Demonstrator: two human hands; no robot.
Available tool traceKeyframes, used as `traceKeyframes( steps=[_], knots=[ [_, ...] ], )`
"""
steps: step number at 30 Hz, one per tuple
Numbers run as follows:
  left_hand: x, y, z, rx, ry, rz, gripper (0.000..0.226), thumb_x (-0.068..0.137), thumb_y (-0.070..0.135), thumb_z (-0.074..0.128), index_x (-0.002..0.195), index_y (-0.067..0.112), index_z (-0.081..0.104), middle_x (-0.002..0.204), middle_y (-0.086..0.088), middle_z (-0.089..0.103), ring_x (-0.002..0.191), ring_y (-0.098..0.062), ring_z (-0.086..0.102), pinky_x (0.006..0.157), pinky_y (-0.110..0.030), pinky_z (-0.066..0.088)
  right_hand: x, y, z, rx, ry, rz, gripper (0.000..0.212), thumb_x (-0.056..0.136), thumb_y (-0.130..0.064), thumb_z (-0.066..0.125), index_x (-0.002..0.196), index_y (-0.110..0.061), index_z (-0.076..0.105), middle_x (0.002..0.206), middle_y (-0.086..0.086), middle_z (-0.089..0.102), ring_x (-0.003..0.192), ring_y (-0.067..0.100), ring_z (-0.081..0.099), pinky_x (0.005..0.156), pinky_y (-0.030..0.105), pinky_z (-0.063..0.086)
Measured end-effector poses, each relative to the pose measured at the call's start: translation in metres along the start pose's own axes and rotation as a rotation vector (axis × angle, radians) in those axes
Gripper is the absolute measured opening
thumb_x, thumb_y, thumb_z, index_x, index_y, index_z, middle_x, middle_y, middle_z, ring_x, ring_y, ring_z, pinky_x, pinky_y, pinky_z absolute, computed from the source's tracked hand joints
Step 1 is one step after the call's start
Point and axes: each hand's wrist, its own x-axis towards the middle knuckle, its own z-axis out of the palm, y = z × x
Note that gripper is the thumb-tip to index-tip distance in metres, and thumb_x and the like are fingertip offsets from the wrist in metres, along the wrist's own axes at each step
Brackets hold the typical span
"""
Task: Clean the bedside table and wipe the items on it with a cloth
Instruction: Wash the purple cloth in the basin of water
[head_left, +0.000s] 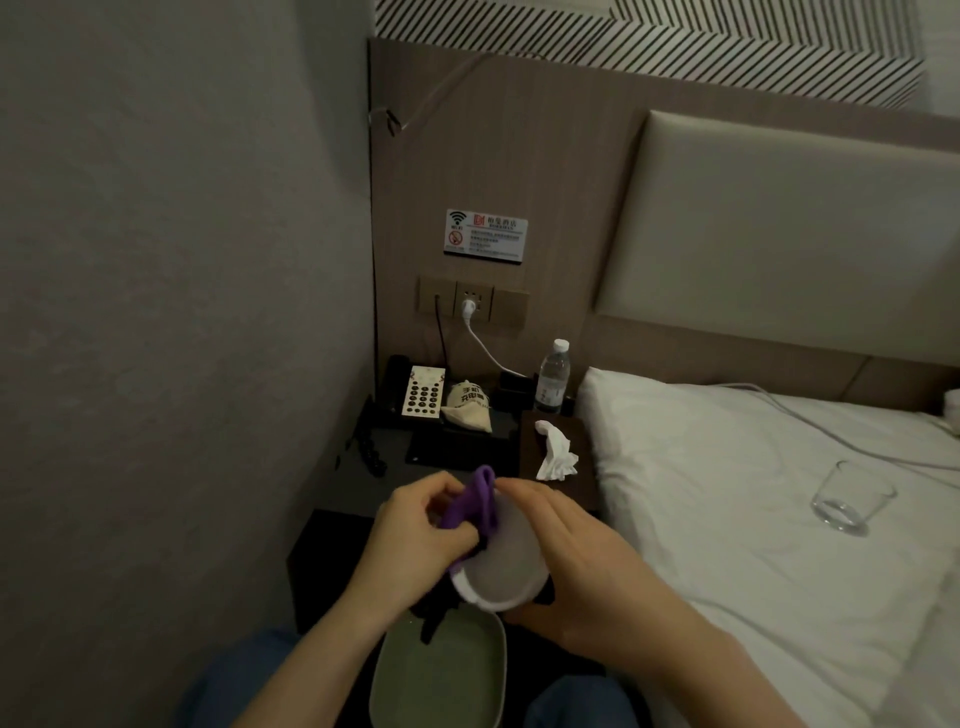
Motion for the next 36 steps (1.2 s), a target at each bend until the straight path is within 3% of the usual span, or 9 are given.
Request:
traceKeyframes(
  steps=[3, 7, 10, 13, 18, 22, 25, 32, 36],
  knots=[
    [0.0, -0.001, 0.002, -0.206, 0.024, -0.11, 0.022, 0.076, -0.001, 0.065, 0.085, 0.017, 0.073, 0.079, -0.008, 0.071, 0.069, -0.012, 0.066, 0.06, -0.021, 0.051, 0.0, -0.006, 0.002, -0.027, 0.116, -0.013, 0.087, 0.075, -0.052, 0.075, 0.146, -0.023, 0.034, 0.145, -0.01, 0.042, 0.132, 0.008, 0.043, 0.104, 0.026, 0.043],
    [-0.009, -0.009, 0.022, -0.556, 0.045, -0.425, 0.02, 0.087, -0.007, 0.055, 0.102, -0.004, 0.067, 0.089, -0.025, 0.069, 0.076, -0.026, 0.064, 0.066, -0.032, 0.052, 0.001, -0.014, 0.009, 0.047, 0.158, 0.058, 0.082, 0.077, -0.05, 0.072, 0.144, -0.023, 0.033, 0.144, -0.011, 0.038, 0.129, 0.008, 0.044, 0.097, 0.026, 0.047],
    [-0.016, -0.009, 0.027, -0.853, -0.081, -0.637, 0.022, 0.081, -0.003, 0.059, 0.1, -0.009, 0.07, 0.097, -0.029, 0.068, 0.08, -0.034, 0.067, 0.076, -0.04, 0.053, -0.003, -0.015, 0.016, 0.01, 0.124, 0.073, 0.084, 0.078, -0.038, 0.073, 0.147, -0.021, 0.029, 0.149, -0.011, 0.029, 0.133, 0.011, 0.04, 0.094, 0.029, 0.05],
    [-0.018, -0.011, 0.022, -0.93, -0.179, -0.662, 0.024, 0.076, 0.0, 0.061, 0.096, -0.006, 0.073, 0.093, -0.027, 0.07, 0.076, -0.032, 0.07, 0.068, -0.036, 0.057, -0.004, -0.018, 0.018, 0.024, 0.095, 0.08, 0.083, 0.079, -0.032, 0.071, 0.149, -0.022, 0.027, 0.153, -0.01, 0.023, 0.138, 0.011, 0.034, 0.098, 0.031, 0.048],
    [-0.015, -0.006, 0.015, -0.343, 0.071, -0.289, 0.02, 0.078, -0.009, 0.063, 0.092, 0.001, 0.073, 0.086, -0.02, 0.072, 0.078, -0.026, 0.068, 0.069, -0.035, 0.054, 0.0, -0.026, 0.01, -0.103, 0.126, 0.061, 0.077, 0.072, -0.049, 0.07, 0.137, -0.017, 0.042, 0.134, -0.004, 0.045, 0.125, 0.014, 0.045, 0.094, 0.024, 0.048],
    [-0.011, 0.015, 0.007, 0.453, 0.174, 0.171, 0.016, 0.076, 0.017, 0.065, 0.089, 0.022, 0.073, 0.074, 0.003, 0.067, 0.071, -0.016, 0.064, 0.065, -0.037, 0.052, 0.004, -0.034, 0.018, -0.318, 0.188, 0.171, 0.079, 0.071, -0.06, 0.057, 0.131, -0.008, 0.053, 0.116, 0.002, 0.06, 0.102, 0.02, 0.062, 0.078, 0.025, 0.054],
    [-0.006, 0.029, 0.011, 0.625, 0.192, 0.262, 0.014, 0.083, 0.025, 0.059, 0.091, 0.025, 0.07, 0.076, 0.005, 0.062, 0.071, -0.017, 0.061, 0.067, -0.037, 0.05, 0.007, -0.032, 0.026, -0.306, 0.224, 0.272, 0.093, 0.063, -0.049, 0.072, 0.14, -0.011, 0.039, 0.117, 0.001, 0.057, 0.099, 0.019, 0.061, 0.071, 0.023, 0.054],
    [-0.009, 0.021, 0.018, -0.296, 0.073, -0.164, 0.021, 0.083, 0.012, 0.07, 0.104, 0.013, 0.075, 0.085, -0.005, 0.076, 0.082, -0.018, 0.071, 0.075, -0.038, 0.055, 0.015, -0.022, 0.027, -0.072, 0.362, 0.488, 0.09, 0.066, -0.06, 0.06, 0.143, -0.029, 0.025, 0.128, -0.005, 0.05, 0.11, 0.015, 0.055, 0.079, 0.019, 0.044],
    [-0.015, 0.007, 0.014, -0.758, 0.043, -0.381, 0.022, 0.078, 0.007, 0.067, 0.098, 0.005, 0.074, 0.095, -0.021, 0.073, 0.081, -0.027, 0.07, 0.073, -0.034, 0.053, 0.01, -0.008, 0.022, 0.542, 0.433, 0.803, 0.102, 0.044, -0.061, 0.079, 0.134, -0.038, 0.036, 0.122, -0.013, 0.056, 0.105, 0.007, 0.058, 0.081, 0.023, 0.051]
  ],
)
